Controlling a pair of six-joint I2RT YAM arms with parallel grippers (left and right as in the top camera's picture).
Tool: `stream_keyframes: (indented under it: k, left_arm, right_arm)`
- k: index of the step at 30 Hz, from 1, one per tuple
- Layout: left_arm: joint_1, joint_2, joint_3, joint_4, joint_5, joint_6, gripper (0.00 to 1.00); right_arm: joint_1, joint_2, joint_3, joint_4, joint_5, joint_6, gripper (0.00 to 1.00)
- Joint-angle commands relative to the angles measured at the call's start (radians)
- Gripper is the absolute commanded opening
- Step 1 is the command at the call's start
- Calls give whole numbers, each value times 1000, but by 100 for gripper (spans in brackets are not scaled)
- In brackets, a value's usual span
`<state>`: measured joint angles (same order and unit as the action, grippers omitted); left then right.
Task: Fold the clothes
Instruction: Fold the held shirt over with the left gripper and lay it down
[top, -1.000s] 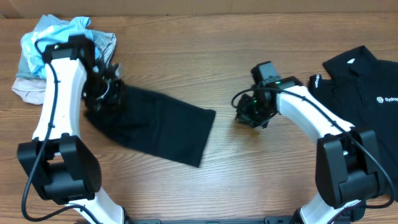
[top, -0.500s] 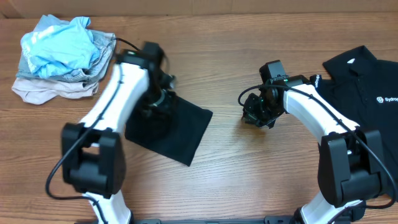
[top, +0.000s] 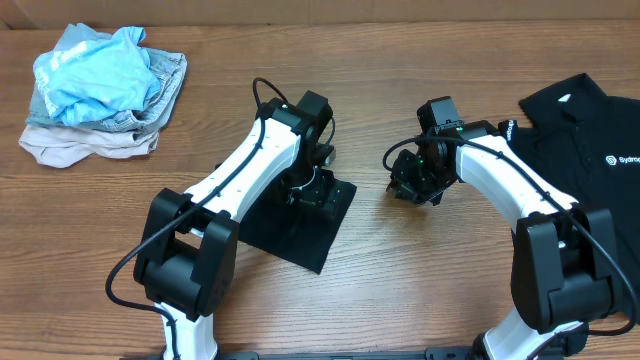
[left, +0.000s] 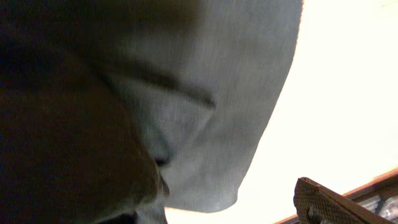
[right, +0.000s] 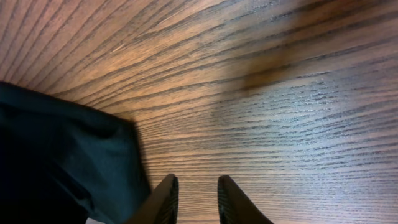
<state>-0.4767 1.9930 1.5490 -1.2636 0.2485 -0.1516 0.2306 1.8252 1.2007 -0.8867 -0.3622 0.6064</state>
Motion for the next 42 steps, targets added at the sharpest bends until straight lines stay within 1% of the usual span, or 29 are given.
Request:
stream_keyframes:
  k: [1, 5, 7, 9, 11, 13, 14, 15, 16, 17, 21, 23, 24, 27, 30, 32, 36, 40, 42]
  left_arm:
    - [36, 13, 65, -63, 37, -21, 100]
    - [81, 13, 167, -125, 37, 0, 100]
    - [96, 12, 199, -146, 25, 43, 100]
    - [118, 11, 227, -181, -86, 60, 100]
    - [146, 11, 235, -199, -210, 35, 100]
    - [185, 14, 231, -193, -289, -3, 100]
    - [207, 14, 225, -180, -296, -9, 88]
    - [233, 14, 210, -158, -278, -6, 50]
    - [253, 14, 193, -136, -261, -5, 24]
    - [270, 14, 174, -114, -250, -5, 4]
    - [322, 14, 63, 15, -246, -5, 4]
    - [327, 14, -9, 101, -204, 17, 4]
    - [326, 14, -48, 141, -147, 42, 4]
    - [309, 14, -103, 186, -5, 81, 4]
    - [275, 7, -94, 186, 200, 128, 4]
    - [242, -2, -67, 192, 278, 130, 4]
    - [150, -13, 15, 184, 271, 129, 4]
    - [82, -13, 58, 163, 155, 92, 5]
    - [72, -13, 59, 151, 83, 67, 8]
  right_arm:
    - [-1, -14, -3, 0, 2, -22, 27]
    - [-1, -14, -3, 1, 3, -36, 31]
    - [-1, -14, -3, 2, 3, -40, 33]
    - [-1, -14, -3, -2, 2, -60, 34]
    - [-1, -14, -3, -9, 2, -66, 35]
    - [-1, -14, -3, -9, 3, -66, 36]
    - [-1, -14, -3, -8, 3, -65, 36]
    - [-1, -14, -3, -7, 3, -65, 36]
    - [-1, -14, -3, -7, 3, -65, 36]
    - [-1, -14, -3, -8, 3, -65, 37]
    - [-1, -14, -3, -8, 3, -65, 37]
    - [-1, -14, -3, -7, 3, -65, 37]
    - [-1, -14, -3, -5, 2, -65, 37]
    - [-1, -14, -3, -5, 3, -65, 37]
    - [-1, -14, -3, -5, 3, -65, 37]
    - [-1, -14, -3, -5, 3, -65, 37]
    - [-1, -14, -3, -5, 3, -65, 37]
    - [-1, -14, -3, -6, 2, -65, 37]
    - [-1, -14, -3, -8, 2, -67, 38]
